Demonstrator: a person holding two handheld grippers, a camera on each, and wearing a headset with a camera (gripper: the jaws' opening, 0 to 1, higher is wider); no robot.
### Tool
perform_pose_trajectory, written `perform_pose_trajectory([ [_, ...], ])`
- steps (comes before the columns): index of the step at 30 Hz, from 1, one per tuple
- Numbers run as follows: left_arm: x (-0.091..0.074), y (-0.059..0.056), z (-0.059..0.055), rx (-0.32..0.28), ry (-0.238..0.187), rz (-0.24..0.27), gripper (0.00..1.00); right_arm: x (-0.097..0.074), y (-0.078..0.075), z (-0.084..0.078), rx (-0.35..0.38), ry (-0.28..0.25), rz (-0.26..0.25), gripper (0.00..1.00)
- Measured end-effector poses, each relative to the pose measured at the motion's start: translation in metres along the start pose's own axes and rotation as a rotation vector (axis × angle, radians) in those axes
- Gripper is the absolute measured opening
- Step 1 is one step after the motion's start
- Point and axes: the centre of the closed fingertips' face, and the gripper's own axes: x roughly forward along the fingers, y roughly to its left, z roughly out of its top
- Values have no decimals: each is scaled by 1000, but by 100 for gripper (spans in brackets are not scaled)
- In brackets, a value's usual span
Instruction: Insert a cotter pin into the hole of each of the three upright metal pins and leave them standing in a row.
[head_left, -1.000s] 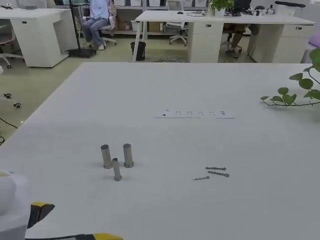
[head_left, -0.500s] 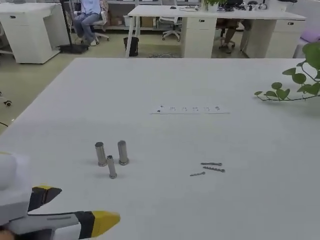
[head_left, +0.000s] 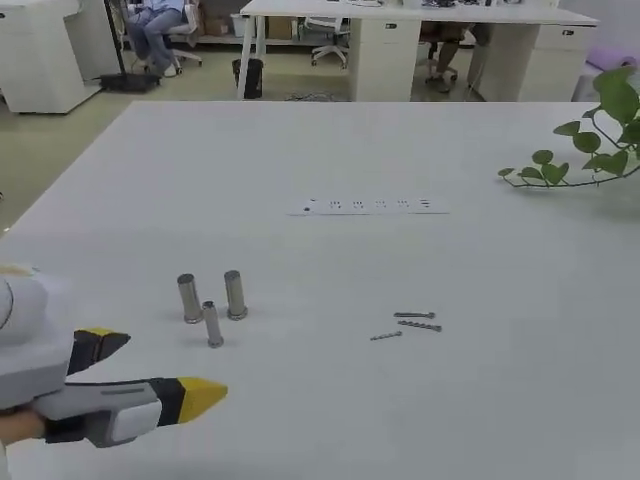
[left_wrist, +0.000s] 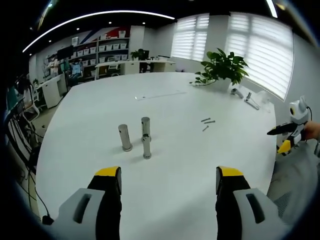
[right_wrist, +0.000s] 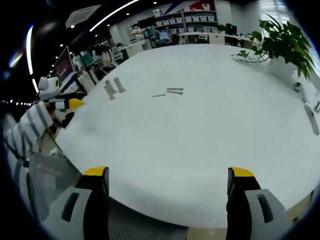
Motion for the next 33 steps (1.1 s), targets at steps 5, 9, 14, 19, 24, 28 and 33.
perform_pose_trajectory([
  [5, 11, 4, 1, 33, 6, -4, 72, 2, 1, 0, 7, 2, -4, 100],
  [9, 20, 7, 0, 50, 22, -12, 69, 4, 4, -2, 13, 12, -1, 100],
  [14, 26, 9, 1, 89, 17, -22, 66, 6, 6, -2, 23, 8, -1, 100],
  [19, 35, 18, 3, 186, 25, 6, 60, 9, 11, -6, 36, 9, -1, 100],
  [24, 43, 16, -2, 214, 45, -15, 53, 15, 15, -14, 41, 29, -1, 100],
  [28, 48, 13, -4, 216, 49, -44, 52, 18, 20, -15, 45, 28, 10, 100],
  [33, 55, 15, -1, 201, 37, -56, 48, 18, 20, -14, 36, 33, 9, 100],
])
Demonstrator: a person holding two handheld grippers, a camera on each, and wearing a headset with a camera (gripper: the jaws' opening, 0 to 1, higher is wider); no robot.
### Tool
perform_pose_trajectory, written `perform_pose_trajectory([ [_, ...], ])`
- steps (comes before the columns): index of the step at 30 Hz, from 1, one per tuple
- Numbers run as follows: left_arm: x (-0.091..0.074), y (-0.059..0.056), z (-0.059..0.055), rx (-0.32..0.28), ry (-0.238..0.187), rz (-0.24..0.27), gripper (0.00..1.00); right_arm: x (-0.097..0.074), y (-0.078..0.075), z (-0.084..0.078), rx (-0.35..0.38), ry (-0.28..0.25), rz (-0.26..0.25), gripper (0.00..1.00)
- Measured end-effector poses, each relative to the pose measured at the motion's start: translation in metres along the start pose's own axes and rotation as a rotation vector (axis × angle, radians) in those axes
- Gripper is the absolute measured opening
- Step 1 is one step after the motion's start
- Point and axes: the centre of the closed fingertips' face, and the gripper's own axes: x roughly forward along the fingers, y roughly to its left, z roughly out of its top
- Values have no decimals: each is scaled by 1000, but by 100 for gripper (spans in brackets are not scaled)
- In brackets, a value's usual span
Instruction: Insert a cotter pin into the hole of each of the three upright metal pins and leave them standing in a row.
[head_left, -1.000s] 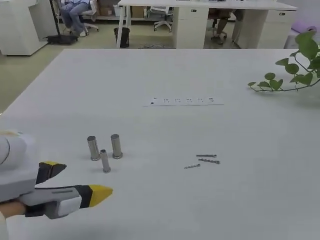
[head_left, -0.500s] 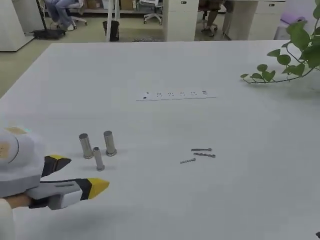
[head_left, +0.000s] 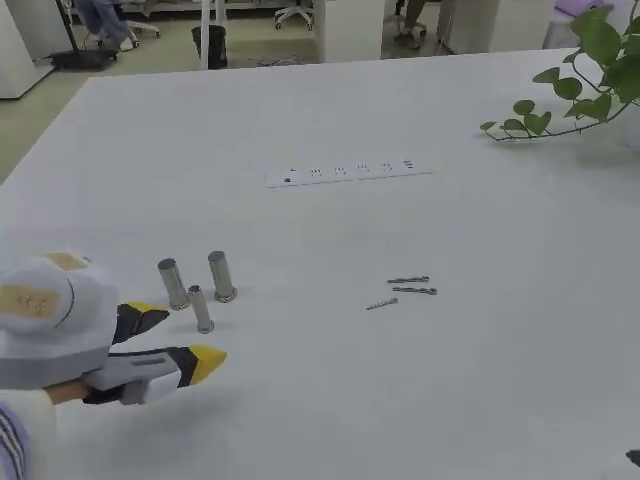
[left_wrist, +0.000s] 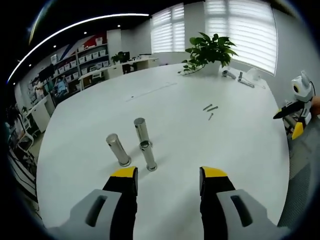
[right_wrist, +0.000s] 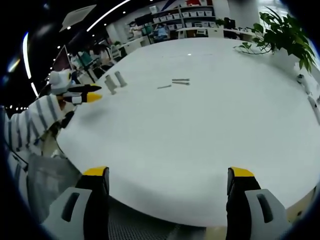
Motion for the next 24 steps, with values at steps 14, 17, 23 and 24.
perform_pose_trajectory([
  [14, 21, 27, 9, -166, -56, 28, 34, 0, 2, -3, -7, 7, -3, 99],
  [17, 24, 29, 7, -181, -52, 25, 31, 1, 2, -3, -9, 9, -2, 98],
  [23, 28, 30, 5, -185, -41, 22, 28, 1, 2, -3, -22, 13, 2, 98],
  [24, 29, 31, 4, -178, -34, 26, 28, 1, 2, -4, -20, 16, 3, 97],
])
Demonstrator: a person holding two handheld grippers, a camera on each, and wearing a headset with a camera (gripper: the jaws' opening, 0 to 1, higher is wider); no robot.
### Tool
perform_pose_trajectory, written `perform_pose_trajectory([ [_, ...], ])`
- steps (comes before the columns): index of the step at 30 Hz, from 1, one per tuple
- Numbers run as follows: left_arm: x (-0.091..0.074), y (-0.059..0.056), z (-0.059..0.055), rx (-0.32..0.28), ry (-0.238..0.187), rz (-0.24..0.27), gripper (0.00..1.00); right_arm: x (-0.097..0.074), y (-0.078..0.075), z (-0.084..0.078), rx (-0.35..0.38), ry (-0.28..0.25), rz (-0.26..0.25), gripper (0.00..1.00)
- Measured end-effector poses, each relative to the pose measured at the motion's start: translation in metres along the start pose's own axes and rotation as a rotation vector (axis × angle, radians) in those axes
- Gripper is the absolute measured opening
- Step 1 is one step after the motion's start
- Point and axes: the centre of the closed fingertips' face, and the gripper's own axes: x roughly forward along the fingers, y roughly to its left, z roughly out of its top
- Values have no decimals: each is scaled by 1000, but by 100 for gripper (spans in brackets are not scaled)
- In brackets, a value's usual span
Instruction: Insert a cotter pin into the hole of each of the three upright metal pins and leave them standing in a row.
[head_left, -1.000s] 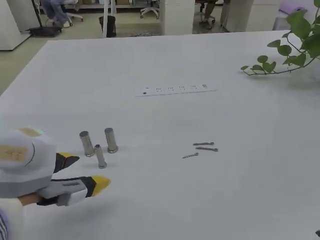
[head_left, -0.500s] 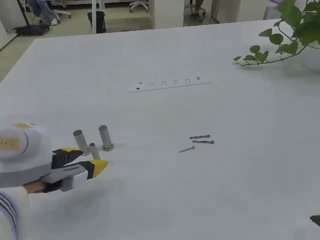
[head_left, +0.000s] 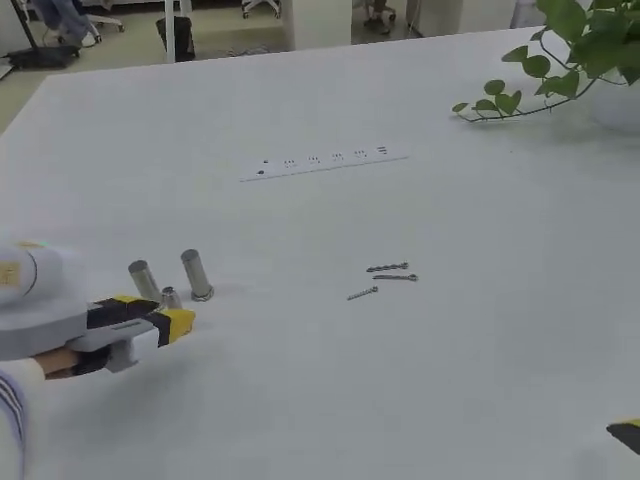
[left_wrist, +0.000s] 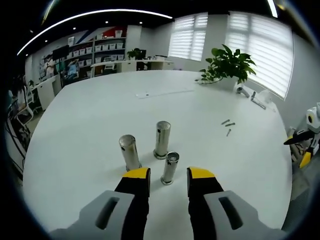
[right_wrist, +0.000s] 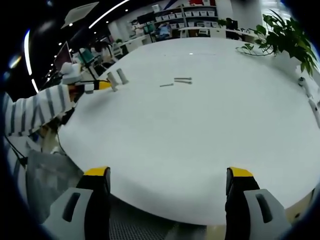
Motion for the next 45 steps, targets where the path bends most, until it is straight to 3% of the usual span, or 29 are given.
perform_pose_trajectory([
  [6, 5, -3, -3, 42, 34, -3, 24, -2, -3, -4, 10, 8, -4, 97],
  [13, 8, -5, -1, 84, 43, 7, 16, -3, -5, 0, 16, -3, -9, 97],
  [19, 8, 0, -5, 80, 73, 31, 10, -4, -5, -1, 17, -4, -8, 97],
  [24, 7, 2, -4, 99, 71, 47, 8, -4, -4, 0, 20, -9, -5, 97],
  [32, 2, 3, -4, 71, 73, 60, 7, -5, -3, 2, 17, -15, 0, 96],
  [35, -3, 5, 0, 88, 59, 81, 7, -5, -1, 3, 18, -23, 9, 96],
  [38, -9, 3, 5, 74, 45, 76, 7, -5, -1, 5, 28, -40, 18, 96],
  [40, -11, 0, 5, 99, 42, 72, 7, -6, -1, 7, 33, -50, 24, 96],
  [45, -14, -7, -2, 93, 67, 61, 7, -7, -1, 8, 28, -56, 31, 96],
])
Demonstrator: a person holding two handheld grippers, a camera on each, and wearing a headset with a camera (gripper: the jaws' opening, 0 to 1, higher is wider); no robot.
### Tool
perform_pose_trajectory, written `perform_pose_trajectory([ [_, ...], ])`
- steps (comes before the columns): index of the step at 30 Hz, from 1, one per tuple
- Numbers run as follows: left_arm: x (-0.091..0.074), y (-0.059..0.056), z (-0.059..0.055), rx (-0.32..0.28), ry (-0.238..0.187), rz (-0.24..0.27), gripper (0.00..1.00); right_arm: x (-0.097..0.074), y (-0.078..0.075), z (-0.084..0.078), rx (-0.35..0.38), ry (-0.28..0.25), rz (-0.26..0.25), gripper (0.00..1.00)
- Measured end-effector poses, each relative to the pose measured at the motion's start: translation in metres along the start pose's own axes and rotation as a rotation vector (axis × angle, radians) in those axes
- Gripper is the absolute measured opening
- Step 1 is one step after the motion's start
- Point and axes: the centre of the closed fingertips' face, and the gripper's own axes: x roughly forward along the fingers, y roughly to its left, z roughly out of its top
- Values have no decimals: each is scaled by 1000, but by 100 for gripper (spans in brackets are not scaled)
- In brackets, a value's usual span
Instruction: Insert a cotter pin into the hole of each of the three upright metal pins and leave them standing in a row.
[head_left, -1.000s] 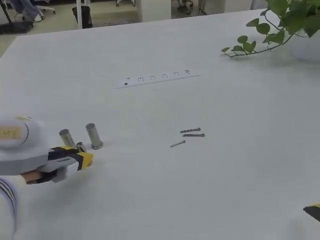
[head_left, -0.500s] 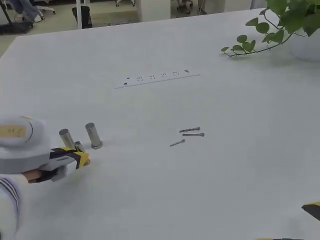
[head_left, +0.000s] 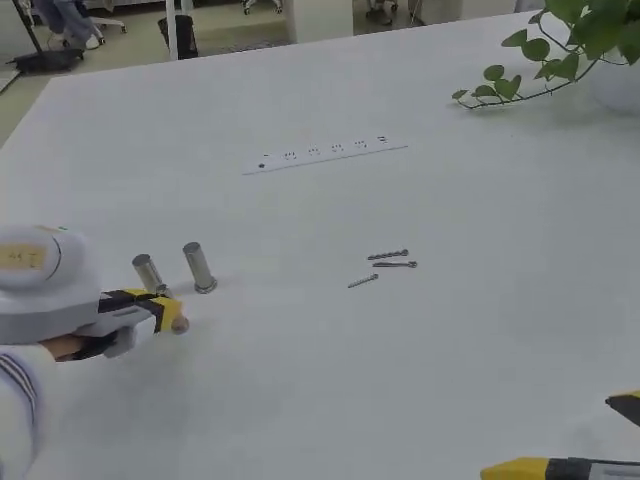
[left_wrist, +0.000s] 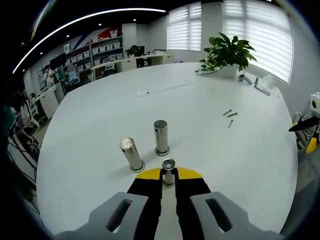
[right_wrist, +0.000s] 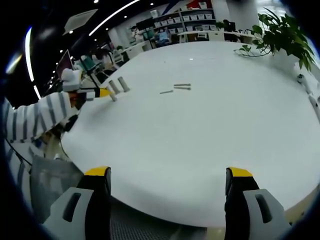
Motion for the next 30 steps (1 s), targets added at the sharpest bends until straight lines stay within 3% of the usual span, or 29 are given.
perform_pose_trajectory([
  [6, -4, -11, 2, -3, -6, -7, 7, -1, 1, 4, -11, -10, 10, 96],
  [13, -11, -35, 5, 22, -18, -57, 7, 1, 5, 7, -44, 0, 32, 96],
  [16, -15, -46, 3, 48, -17, -73, 7, 1, 6, 10, -58, -2, 42, 96],
  [19, -19, -56, 0, -11, -21, -91, 7, 3, 8, 12, -70, 3, 60, 96],
  [26, -24, -81, -10, 13, -19, -128, 7, 3, 8, 13, -100, 15, 75, 96],
  [30, -27, -93, -9, 29, -38, -153, 7, 1, 6, 10, -139, 42, 93, 96],
])
